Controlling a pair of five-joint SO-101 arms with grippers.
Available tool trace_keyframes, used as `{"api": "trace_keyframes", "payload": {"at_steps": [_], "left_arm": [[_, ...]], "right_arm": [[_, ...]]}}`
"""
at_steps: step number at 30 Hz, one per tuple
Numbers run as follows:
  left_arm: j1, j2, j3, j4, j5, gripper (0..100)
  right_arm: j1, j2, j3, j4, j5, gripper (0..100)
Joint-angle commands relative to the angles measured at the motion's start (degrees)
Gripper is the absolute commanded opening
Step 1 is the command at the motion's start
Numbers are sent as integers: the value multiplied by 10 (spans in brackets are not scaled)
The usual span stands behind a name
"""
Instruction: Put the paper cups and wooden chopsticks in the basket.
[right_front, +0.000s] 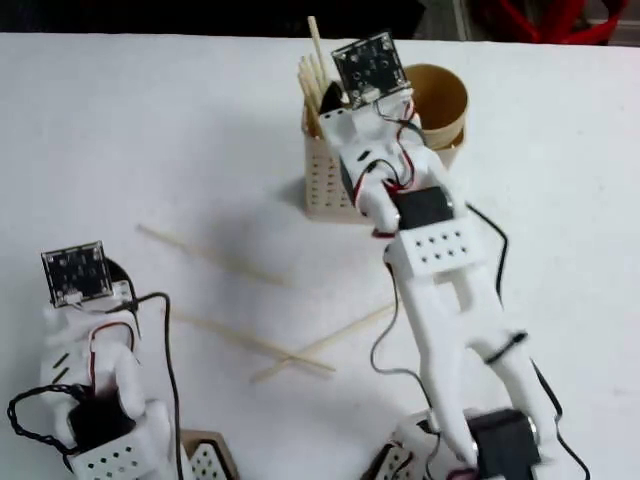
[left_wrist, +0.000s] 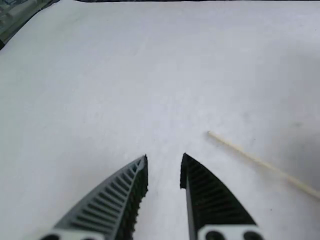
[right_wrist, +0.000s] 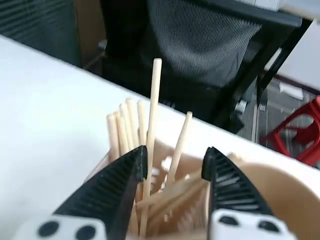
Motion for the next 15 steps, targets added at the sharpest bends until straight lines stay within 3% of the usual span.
{"api": "trace_keyframes", "payload": {"at_steps": [1, 5, 7, 10, 15], "left_arm": [[-2, -7, -7, -15, -6, 124], [12, -7, -41, -10, -15, 124], [32, -7, -69, 2, -49, 123], [87, -7, -116, 39, -94, 123], [136, -6, -184, 64, -140, 75]], "right_arm": [[-18, -78, -34, 121, -6, 187], [-22, -146, -33, 246, -6, 176], [0, -189, -28, 291, -6, 118], [50, -262, 19, 292, -38, 48], [126, -379, 162, 228, -116, 40]]}}
